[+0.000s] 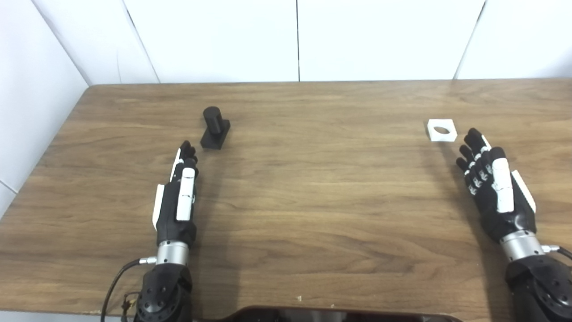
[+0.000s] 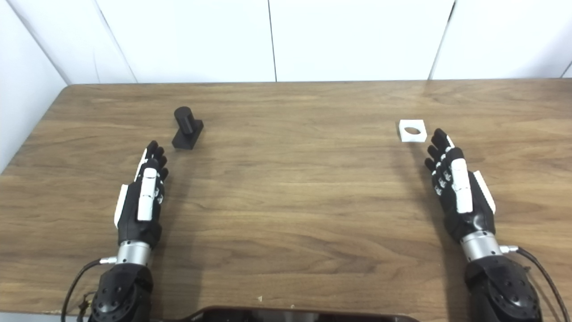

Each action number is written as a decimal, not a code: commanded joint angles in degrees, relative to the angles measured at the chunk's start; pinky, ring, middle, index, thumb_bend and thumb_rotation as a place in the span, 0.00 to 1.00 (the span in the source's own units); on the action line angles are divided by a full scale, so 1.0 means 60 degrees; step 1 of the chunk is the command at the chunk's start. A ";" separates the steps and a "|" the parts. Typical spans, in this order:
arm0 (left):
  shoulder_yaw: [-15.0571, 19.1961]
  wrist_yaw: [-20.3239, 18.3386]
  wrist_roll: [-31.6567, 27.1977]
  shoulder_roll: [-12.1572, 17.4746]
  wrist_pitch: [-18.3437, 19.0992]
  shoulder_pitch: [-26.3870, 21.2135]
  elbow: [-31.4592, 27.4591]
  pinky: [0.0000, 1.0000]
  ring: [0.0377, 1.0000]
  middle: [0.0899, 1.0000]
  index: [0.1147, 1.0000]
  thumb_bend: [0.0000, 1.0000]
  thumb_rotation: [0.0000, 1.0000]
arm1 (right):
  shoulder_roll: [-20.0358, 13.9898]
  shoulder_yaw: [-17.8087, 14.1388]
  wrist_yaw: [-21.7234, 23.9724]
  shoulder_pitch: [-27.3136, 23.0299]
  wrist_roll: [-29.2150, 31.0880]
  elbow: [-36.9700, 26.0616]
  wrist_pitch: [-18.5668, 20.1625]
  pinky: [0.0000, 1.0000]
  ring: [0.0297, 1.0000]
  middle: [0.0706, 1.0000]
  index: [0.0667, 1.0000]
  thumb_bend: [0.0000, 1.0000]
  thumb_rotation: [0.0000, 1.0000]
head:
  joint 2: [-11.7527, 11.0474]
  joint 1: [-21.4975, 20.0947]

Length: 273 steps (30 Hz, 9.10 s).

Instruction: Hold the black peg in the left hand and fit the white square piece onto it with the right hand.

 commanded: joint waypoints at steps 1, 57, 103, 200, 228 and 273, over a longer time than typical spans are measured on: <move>-0.0046 -0.0013 0.0146 0.0120 -0.0266 -0.0112 -0.0277 1.00 1.00 1.00 1.00 0.46 0.88 | 0.0054 -0.0013 0.0039 -0.0101 0.0128 -0.0086 -0.0295 1.00 1.00 1.00 0.97 0.50 0.99 | 0.0012 0.0003; -0.1404 -0.0120 1.0753 0.1528 0.4281 -0.3381 0.0057 1.00 1.00 0.98 0.86 0.83 0.58 | 0.0351 0.0142 -0.0215 -0.0156 -0.0266 0.0177 -0.0497 0.90 0.95 0.96 0.94 0.51 0.92 | -0.0326 -0.0076; -0.0990 -0.0155 1.1791 0.1019 0.4284 -0.4654 0.2598 0.95 1.00 0.96 0.72 0.83 0.61 | 0.0412 0.0102 -0.0212 0.0068 -0.0320 0.0389 -0.0800 0.86 0.94 0.96 0.93 0.55 0.86 | -0.0293 -0.0146; -0.1983 0.2224 0.9121 0.1677 0.4202 -0.4593 0.4216 0.99 1.00 0.87 0.42 0.51 0.07 | 0.0117 0.0081 0.0094 0.0136 -0.0067 0.0191 -0.0687 0.91 0.97 0.98 0.95 0.59 0.89 | -0.0245 -0.0303; -0.2148 0.2409 0.8857 0.1748 0.4232 -0.4529 0.4164 0.99 1.00 0.88 0.42 0.51 0.07 | -0.0167 0.0376 0.0306 0.0085 -0.0146 0.0369 -0.0749 0.93 0.99 1.00 0.98 0.59 0.92 | -0.0311 -0.0272; -0.2446 0.1585 0.9594 0.1161 0.4281 -0.3483 0.1555 0.94 0.99 0.88 0.42 0.50 0.07 | -0.0267 0.0682 0.0401 0.0019 -0.0387 0.0422 -0.0358 0.96 1.00 1.00 1.00 0.63 0.95 | -0.0295 -0.0225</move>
